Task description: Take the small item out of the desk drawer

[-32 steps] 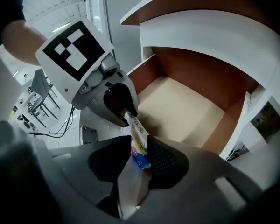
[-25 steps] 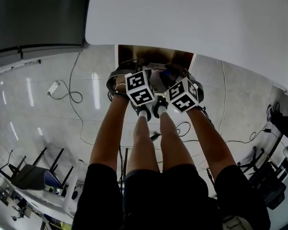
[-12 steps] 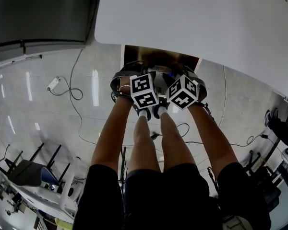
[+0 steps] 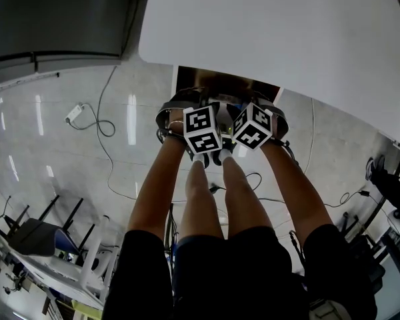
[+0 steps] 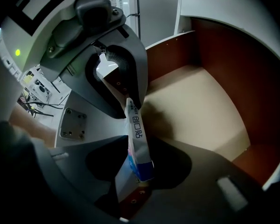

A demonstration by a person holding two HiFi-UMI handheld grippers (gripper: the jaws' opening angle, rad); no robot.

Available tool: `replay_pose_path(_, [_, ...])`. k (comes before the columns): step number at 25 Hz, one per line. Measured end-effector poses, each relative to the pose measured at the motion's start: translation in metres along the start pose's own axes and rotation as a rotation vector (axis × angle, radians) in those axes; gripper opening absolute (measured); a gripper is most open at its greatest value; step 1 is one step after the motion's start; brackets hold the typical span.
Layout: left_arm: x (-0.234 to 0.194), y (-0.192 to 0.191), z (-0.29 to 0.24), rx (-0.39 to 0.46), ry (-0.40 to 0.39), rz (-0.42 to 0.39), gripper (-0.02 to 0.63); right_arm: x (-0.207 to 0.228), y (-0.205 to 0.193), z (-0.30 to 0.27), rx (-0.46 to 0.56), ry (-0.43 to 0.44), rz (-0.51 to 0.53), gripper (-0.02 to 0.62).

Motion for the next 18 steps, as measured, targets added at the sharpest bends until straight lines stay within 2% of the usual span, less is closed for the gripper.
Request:
replay_pose_path(7, [0.0009, -0.0015, 0.0016, 0.007, -0.004, -0.001, 0.085, -0.0042, -0.0022, -0.0076, -0.037, 0.041, 0.051, 0.152])
replay_pose_path(9, [0.0021, -0.0008, 0.0042, 0.011, -0.003, 0.003, 0.080, -0.0049, -0.0011, -0.0054, -0.040, 0.038, 0.050, 0.132])
replay_pose_path(18, [0.0045, -0.0025, 0.0050, 0.022, -0.008, 0.023, 0.075, -0.0079, -0.0012, -0.0037, -0.044, 0.028, 0.083, 0.118])
Point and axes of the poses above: the fingertips, and each gripper's own axes: z backward along the fingers, x to its right, y out of its top, the point moved 1 cm from there along z, backward along the fingers, and after that the axes turned 8 degrees about -y, right-handed, at the moved point
